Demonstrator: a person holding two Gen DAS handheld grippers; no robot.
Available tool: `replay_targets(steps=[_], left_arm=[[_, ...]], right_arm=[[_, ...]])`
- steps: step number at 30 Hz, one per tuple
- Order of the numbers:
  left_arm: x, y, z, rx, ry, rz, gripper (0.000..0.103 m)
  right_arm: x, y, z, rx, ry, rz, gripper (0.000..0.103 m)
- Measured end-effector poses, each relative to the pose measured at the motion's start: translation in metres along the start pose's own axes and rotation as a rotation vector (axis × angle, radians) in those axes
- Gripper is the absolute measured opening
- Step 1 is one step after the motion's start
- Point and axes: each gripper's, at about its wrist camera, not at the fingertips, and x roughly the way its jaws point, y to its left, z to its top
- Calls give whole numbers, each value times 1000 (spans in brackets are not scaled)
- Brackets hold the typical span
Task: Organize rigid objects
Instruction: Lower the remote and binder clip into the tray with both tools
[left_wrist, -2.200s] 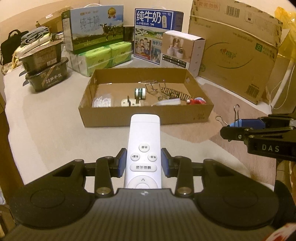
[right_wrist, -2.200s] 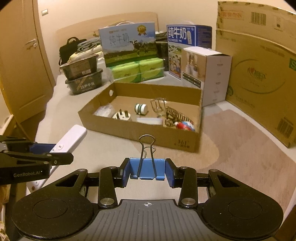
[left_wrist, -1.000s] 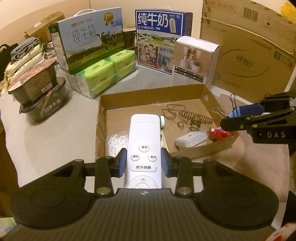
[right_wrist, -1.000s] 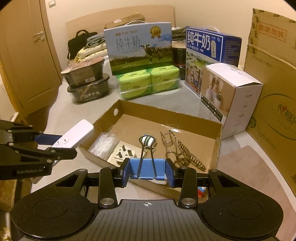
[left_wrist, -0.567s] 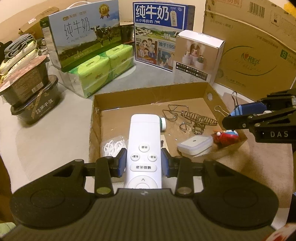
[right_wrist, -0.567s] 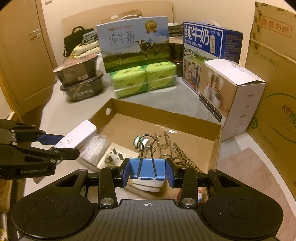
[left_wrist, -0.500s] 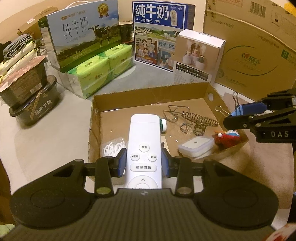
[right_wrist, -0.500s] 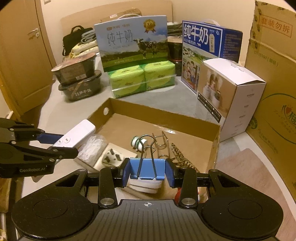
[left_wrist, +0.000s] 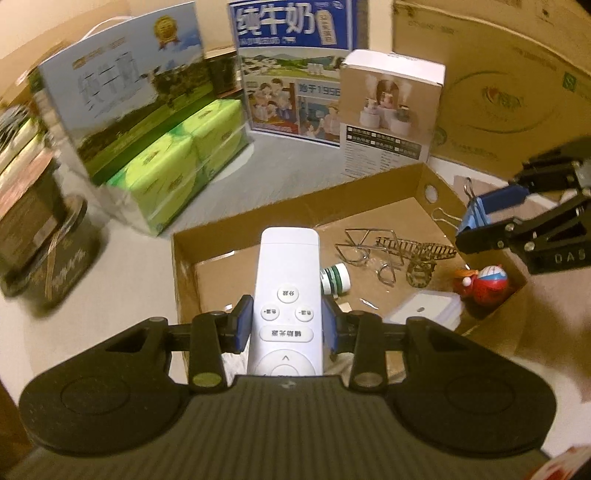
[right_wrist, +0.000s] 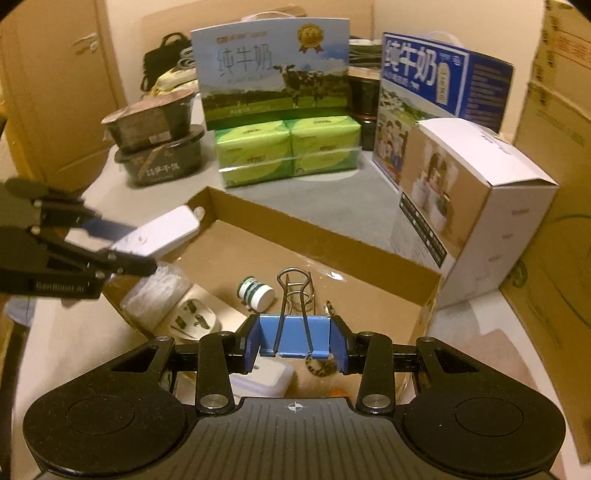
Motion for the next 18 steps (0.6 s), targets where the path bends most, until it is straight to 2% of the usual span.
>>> replay_targets(steps=[18], left_arm=[[55, 17, 16, 474, -5, -97, 35]], right_arm=[[40, -40, 13, -308, 49, 69, 40]])
